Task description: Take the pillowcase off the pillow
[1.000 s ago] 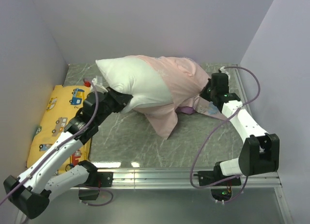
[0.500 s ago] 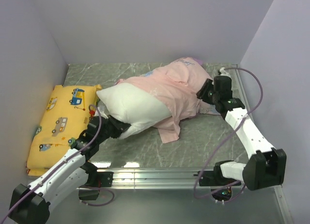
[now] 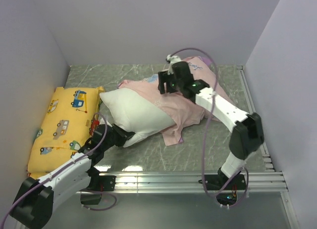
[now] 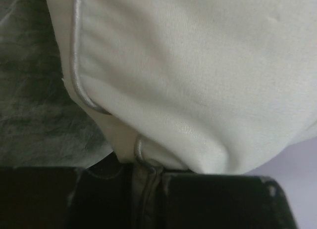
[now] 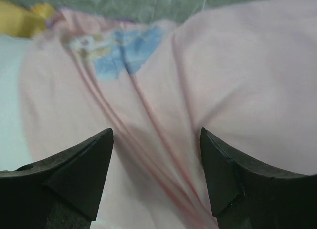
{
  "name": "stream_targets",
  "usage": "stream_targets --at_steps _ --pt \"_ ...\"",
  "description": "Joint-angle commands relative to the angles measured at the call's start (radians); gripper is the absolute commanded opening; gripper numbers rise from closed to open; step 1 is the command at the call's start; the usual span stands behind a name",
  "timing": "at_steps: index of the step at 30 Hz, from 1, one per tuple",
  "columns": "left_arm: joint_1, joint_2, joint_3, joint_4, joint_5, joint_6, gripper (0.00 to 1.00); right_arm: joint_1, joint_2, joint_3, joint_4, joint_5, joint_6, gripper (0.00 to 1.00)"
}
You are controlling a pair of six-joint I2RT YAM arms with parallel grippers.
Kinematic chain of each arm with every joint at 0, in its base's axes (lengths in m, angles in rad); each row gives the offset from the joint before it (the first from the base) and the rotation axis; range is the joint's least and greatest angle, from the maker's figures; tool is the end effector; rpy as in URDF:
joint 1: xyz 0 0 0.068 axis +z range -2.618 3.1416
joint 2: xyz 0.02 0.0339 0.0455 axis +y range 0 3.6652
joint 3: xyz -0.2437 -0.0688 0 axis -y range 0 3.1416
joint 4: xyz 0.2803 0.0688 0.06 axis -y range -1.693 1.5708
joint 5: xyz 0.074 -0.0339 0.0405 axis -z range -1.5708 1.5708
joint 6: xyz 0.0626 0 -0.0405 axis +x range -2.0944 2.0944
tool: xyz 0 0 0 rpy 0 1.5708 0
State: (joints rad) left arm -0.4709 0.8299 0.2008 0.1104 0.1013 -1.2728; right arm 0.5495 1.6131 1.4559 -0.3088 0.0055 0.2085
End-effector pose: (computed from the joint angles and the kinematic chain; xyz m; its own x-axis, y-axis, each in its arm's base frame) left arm 0.2073 -0.1126 0.1093 -0.6360 -0.7434 -0.2071 -0.2668 0.4636 -0.8449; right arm 0.3742 0.2288 0.3110 -0.4821 -0.0525 -0.8745 -0.4275 0.8854 0.1825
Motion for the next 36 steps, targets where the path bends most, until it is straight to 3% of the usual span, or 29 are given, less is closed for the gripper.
stream_targets --at_steps 1,4,5,9,12,14,18,23,25,26,28,29,32,36 --pt "-0.005 0.015 -0.028 0.015 0.009 -0.02 0.01 0.038 0.122 0.086 -0.07 0.086 -0.081 0.77" --pt "-0.005 0.017 -0.017 0.003 0.008 -0.013 0.0 0.041 0.217 0.176 -0.145 0.224 -0.061 0.66" --pt "-0.005 0.003 -0.012 -0.017 0.003 -0.013 0.01 0.037 0.231 0.193 -0.157 0.269 -0.055 0.47" --pt "-0.003 -0.075 -0.006 -0.09 -0.018 -0.014 0.01 -0.067 0.237 0.253 -0.216 0.422 0.046 0.0" --pt "-0.003 -0.158 -0.003 -0.179 -0.032 -0.019 0.0 -0.242 0.213 0.253 -0.234 0.369 0.148 0.0" --pt "-0.003 -0.225 -0.004 -0.216 -0.043 -0.02 0.0 -0.351 0.196 0.233 -0.22 0.341 0.183 0.0" --pt "-0.002 -0.294 -0.004 -0.29 -0.058 -0.019 0.01 -0.442 0.215 0.245 -0.228 0.228 0.22 0.0" --pt "0.0 -0.273 0.005 -0.287 -0.063 -0.01 0.0 -0.373 0.173 0.173 -0.173 0.211 0.2 0.0" --pt "0.0 -0.267 0.031 -0.266 -0.063 0.001 0.0 -0.355 0.166 0.153 -0.182 0.13 0.189 0.02" --pt "0.0 -0.265 0.044 -0.255 -0.066 0.009 0.0 -0.343 0.163 0.15 -0.193 0.122 0.183 0.18" --pt "0.0 -0.256 0.081 -0.247 -0.077 0.042 0.01 -0.295 0.111 0.11 -0.196 0.14 0.16 0.37" --pt "0.0 -0.23 0.136 -0.258 -0.086 0.058 0.0 -0.283 0.082 0.092 -0.197 0.161 0.155 0.53" --pt "0.0 -0.155 0.265 -0.29 -0.098 0.124 0.0 -0.244 -0.071 0.008 -0.191 0.157 0.16 0.69" --pt "-0.002 -0.123 0.341 -0.296 -0.133 0.167 0.01 -0.2 -0.374 -0.274 -0.089 0.128 0.212 0.77"
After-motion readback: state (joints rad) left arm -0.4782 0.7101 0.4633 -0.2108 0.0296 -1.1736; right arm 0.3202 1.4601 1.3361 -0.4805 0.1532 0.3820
